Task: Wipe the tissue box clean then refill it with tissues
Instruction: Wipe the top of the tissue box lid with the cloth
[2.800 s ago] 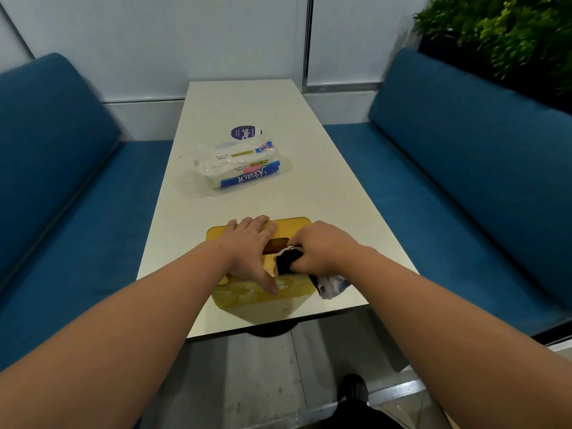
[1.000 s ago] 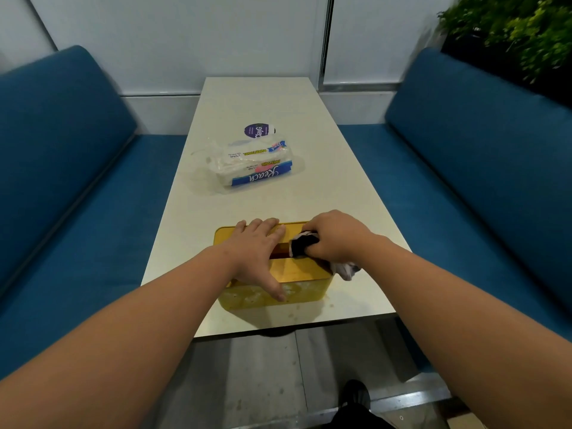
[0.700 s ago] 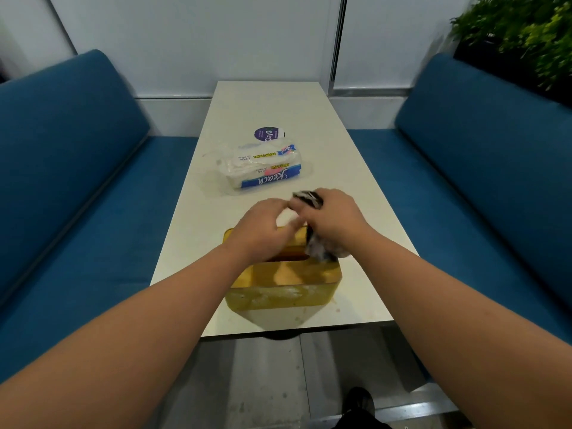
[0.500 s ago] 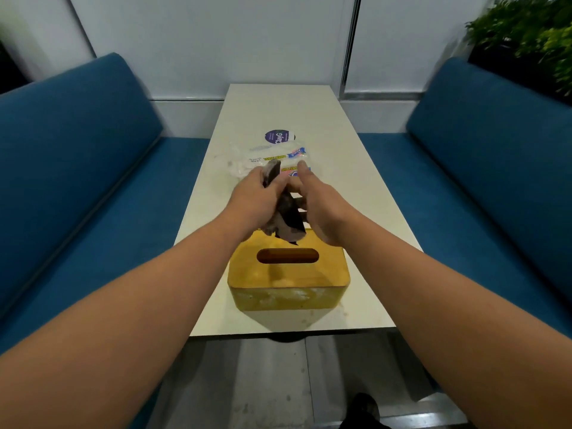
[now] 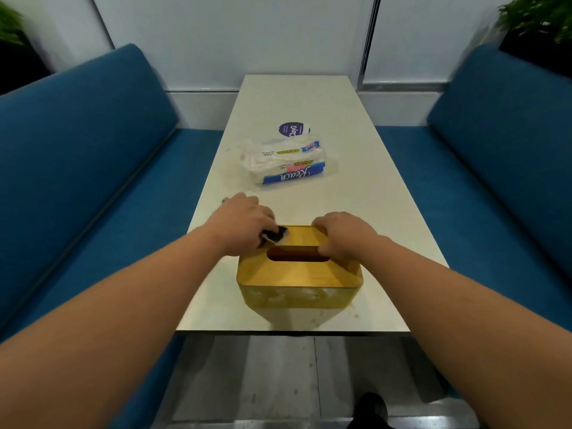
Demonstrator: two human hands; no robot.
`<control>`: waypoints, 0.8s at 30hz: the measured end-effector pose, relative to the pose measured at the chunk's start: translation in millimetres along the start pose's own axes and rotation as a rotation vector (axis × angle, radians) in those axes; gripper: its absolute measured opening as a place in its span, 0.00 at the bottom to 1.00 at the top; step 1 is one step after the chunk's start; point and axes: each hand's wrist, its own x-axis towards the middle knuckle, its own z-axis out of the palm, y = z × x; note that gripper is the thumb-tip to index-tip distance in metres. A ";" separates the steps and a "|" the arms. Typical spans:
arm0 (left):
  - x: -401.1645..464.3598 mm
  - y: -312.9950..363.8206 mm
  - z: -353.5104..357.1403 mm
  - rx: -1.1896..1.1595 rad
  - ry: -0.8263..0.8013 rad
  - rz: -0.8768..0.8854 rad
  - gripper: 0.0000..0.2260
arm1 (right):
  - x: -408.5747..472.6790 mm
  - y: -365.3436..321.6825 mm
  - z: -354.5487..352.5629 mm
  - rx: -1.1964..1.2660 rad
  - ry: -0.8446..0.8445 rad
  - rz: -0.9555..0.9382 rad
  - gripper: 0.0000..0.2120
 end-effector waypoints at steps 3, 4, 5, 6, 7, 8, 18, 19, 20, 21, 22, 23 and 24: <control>-23.0 -25.2 11.9 -0.033 0.003 -0.126 0.16 | 0.4 1.4 -1.5 -0.029 -0.006 0.005 0.23; -29.8 -29.1 15.2 -0.064 0.021 -0.201 0.16 | 1.6 -0.9 -2.2 -0.067 -0.002 0.007 0.24; -34.7 -29.5 17.0 -0.130 0.045 -0.305 0.16 | 2.1 -3.3 -2.6 -0.112 0.008 0.002 0.26; -39.4 -28.0 18.0 -0.266 0.067 -0.457 0.15 | 3.1 -7.2 -2.6 -0.145 0.029 -0.019 0.28; -43.4 -25.5 18.7 -0.442 0.089 -0.620 0.13 | 4.2 -12.4 -2.4 -0.150 0.056 -0.052 0.32; -47.3 -22.6 20.2 -0.624 0.105 -0.764 0.11 | 5.4 -18.9 -1.5 -0.127 0.088 -0.094 0.34; -67.9 13.6 51.4 -1.327 0.200 -0.875 0.05 | 9.7 -42.3 14.3 -0.025 0.187 -0.251 0.26; -67.4 15.9 52.6 -1.338 0.204 -0.873 0.05 | 10.0 -43.1 13.6 -0.034 0.186 -0.250 0.26; -67.3 18.0 52.5 -1.347 0.205 -0.873 0.06 | 10.3 -43.9 12.9 -0.045 0.183 -0.248 0.26; -67.1 19.3 52.3 -1.355 0.208 -0.873 0.06 | 10.9 -44.9 12.1 -0.055 0.182 -0.248 0.26; -66.9 20.3 51.8 -1.368 0.212 -0.873 0.06 | 11.1 -45.5 11.6 -0.065 0.182 -0.247 0.26; -66.8 20.7 51.3 -1.382 0.215 -0.879 0.06 | 11.6 -45.8 11.0 -0.069 0.181 -0.247 0.26; -67.0 20.6 50.8 -1.395 0.216 -0.889 0.06 | 12.4 -45.5 10.0 -0.063 0.173 -0.243 0.26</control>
